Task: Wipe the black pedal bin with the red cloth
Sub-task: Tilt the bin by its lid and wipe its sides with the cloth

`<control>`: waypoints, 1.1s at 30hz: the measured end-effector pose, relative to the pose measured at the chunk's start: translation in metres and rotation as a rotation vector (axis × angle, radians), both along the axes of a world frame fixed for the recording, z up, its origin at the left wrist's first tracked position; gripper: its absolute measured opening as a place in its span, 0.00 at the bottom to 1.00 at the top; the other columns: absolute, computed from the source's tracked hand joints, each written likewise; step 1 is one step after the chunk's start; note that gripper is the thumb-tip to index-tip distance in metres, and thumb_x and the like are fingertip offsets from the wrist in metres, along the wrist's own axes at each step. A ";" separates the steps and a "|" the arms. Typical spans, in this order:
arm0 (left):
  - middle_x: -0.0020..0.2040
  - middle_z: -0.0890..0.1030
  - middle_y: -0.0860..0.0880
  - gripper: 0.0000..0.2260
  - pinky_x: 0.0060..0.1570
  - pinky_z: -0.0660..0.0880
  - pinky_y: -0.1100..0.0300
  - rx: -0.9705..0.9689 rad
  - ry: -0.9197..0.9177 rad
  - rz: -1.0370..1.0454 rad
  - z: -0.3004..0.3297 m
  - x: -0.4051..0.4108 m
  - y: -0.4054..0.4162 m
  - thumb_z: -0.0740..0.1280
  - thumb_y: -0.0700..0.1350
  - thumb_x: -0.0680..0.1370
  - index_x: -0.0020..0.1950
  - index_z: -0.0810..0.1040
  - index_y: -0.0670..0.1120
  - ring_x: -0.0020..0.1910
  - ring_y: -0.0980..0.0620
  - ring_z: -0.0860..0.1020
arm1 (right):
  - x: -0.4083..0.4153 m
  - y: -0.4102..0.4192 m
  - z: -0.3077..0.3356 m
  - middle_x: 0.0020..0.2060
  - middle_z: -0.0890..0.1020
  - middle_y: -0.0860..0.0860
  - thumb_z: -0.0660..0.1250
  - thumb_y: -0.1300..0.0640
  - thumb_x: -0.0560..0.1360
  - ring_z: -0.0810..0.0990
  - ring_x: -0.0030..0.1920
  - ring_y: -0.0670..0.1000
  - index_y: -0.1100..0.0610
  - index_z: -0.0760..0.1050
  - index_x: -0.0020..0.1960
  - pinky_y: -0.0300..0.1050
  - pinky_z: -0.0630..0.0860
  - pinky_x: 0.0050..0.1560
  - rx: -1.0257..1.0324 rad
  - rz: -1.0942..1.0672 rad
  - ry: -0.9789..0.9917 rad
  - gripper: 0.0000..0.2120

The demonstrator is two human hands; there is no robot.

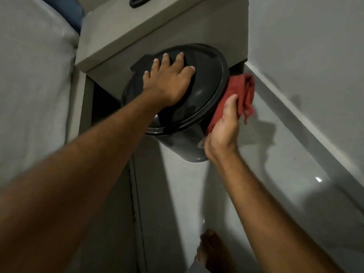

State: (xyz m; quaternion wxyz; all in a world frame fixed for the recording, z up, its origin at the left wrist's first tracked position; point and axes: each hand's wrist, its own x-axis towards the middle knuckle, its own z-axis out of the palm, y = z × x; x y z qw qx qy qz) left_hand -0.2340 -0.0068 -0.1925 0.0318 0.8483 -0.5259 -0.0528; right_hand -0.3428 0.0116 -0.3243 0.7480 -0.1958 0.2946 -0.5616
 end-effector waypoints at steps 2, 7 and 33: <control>0.83 0.50 0.45 0.30 0.75 0.45 0.37 -0.007 0.010 0.028 -0.001 -0.005 -0.005 0.47 0.63 0.79 0.80 0.52 0.56 0.81 0.41 0.47 | 0.001 0.012 -0.001 0.76 0.72 0.53 0.65 0.32 0.73 0.71 0.75 0.53 0.56 0.63 0.79 0.50 0.62 0.78 -0.037 0.001 0.046 0.42; 0.83 0.48 0.45 0.30 0.76 0.43 0.36 0.029 0.030 0.135 0.003 -0.011 -0.010 0.47 0.64 0.80 0.81 0.50 0.56 0.81 0.40 0.45 | -0.006 0.019 -0.064 0.63 0.69 0.54 0.53 0.52 0.86 0.67 0.65 0.52 0.55 0.66 0.67 0.59 0.58 0.80 0.069 0.156 0.404 0.12; 0.83 0.47 0.48 0.45 0.75 0.41 0.36 0.037 0.001 -0.032 0.001 0.012 -0.014 0.46 0.78 0.69 0.81 0.48 0.56 0.81 0.44 0.44 | 0.009 0.054 -0.035 0.76 0.67 0.53 0.60 0.50 0.81 0.65 0.76 0.41 0.67 0.55 0.79 0.28 0.60 0.74 -0.164 0.014 0.435 0.33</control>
